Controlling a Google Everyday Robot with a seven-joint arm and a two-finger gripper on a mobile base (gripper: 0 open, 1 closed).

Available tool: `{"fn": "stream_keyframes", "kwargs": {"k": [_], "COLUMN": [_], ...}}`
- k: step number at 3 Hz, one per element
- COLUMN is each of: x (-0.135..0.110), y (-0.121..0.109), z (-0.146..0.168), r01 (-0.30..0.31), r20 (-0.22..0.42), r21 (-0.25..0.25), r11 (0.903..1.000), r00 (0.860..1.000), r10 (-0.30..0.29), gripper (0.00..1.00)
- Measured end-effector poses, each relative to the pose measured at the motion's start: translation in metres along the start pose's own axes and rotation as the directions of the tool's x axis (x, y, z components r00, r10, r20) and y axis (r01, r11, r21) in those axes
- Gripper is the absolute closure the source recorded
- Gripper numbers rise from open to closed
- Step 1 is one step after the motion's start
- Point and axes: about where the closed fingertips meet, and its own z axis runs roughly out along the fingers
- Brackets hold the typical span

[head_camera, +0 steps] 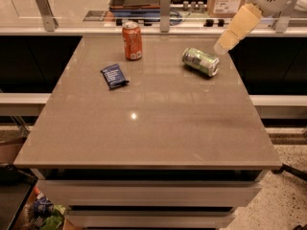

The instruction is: Place green can upright

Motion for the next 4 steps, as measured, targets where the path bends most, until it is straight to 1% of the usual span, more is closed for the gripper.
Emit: {"fn": "stream_keyframes", "kwargs": {"k": [1, 2, 3, 4], "x": [-0.011, -0.039, -0.039, -0.041], "y": [-0.012, -0.024, -0.024, -0.032], "z": [0.016, 0.055, 0.056, 0.072], "r01": [-0.028, 0.000, 0.000, -0.030], "r20": [-0.060, -0.124, -0.122, -0.139], "r21": [0.042, 0.039, 0.039, 0.028], "r11": [0.9987, 0.9993, 0.9992, 0.9992], "r00": [0.998, 0.992, 0.992, 0.990], "r10": [0.031, 0.005, 0.004, 0.033], "gripper": [0.00, 0.00, 0.00, 0.00]}}
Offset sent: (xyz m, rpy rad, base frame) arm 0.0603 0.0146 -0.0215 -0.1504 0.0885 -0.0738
